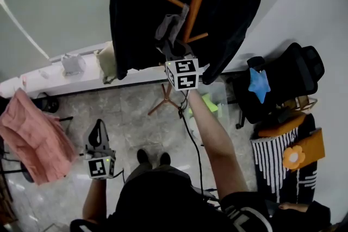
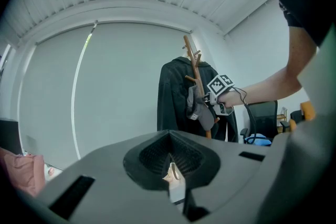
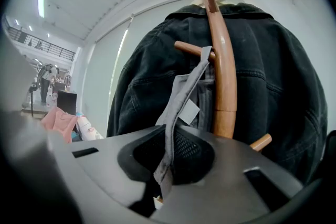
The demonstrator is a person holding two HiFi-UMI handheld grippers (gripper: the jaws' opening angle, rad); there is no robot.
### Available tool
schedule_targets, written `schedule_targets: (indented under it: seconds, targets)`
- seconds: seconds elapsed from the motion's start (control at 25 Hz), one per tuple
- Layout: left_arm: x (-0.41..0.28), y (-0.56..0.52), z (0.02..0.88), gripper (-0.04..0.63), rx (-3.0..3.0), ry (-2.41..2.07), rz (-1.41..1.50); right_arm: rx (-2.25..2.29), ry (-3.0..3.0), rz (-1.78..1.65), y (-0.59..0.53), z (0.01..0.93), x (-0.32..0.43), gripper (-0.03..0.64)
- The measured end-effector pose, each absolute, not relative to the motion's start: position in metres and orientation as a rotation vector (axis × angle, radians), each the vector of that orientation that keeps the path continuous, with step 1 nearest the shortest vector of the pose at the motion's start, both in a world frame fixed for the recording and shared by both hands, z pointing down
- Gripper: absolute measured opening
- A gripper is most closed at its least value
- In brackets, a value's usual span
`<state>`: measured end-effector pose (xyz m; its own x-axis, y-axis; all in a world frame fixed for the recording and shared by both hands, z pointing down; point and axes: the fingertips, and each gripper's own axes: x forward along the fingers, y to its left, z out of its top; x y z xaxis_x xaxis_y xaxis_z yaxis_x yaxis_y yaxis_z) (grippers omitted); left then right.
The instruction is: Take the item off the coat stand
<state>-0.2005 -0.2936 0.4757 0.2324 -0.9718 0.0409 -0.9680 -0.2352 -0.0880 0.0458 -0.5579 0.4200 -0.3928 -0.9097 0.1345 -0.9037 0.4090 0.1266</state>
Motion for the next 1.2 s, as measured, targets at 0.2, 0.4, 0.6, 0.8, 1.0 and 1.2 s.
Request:
schedule_targets:
  seconds: [0.2,0.4,0.6,0.8,1.0,1.2]
  targets:
    - [-0.202,-0.294,0.475,0.025,-2.425,1.909,-0.127,1.573,-2.523,-0.156,-0.551,0.394,0.026,0.029]
    - [-0.203,-0.298,0.474,0.025,-2.438,1.899,-0.118,1.543,-2.566,-0.203,-0.545,0.375,0.006,0.029]
    - [-0.196,-0.301,0.471,0.025,-2.469,1.871,-0.103,1.520,-2.592,-0.234,-0.541,0.357,-0.012,0.029]
    - [-0.189,-0.302,0.471,0.025,-2.517,1.839,-0.095,1.494,-2.611,-0.263,-0.540,0.341,-0.029,0.029]
    - [-0.187,-0.303,0.469,0.025,-2.524,1.825,-0.087,1.479,-2.633,-0.320,-0.534,0.320,-0.042,0.029]
    - [-0.190,-0.302,0.470,0.025,-2.523,1.813,-0.110,1.460,-2.679,-0.387,-0.524,0.290,-0.056,0.029]
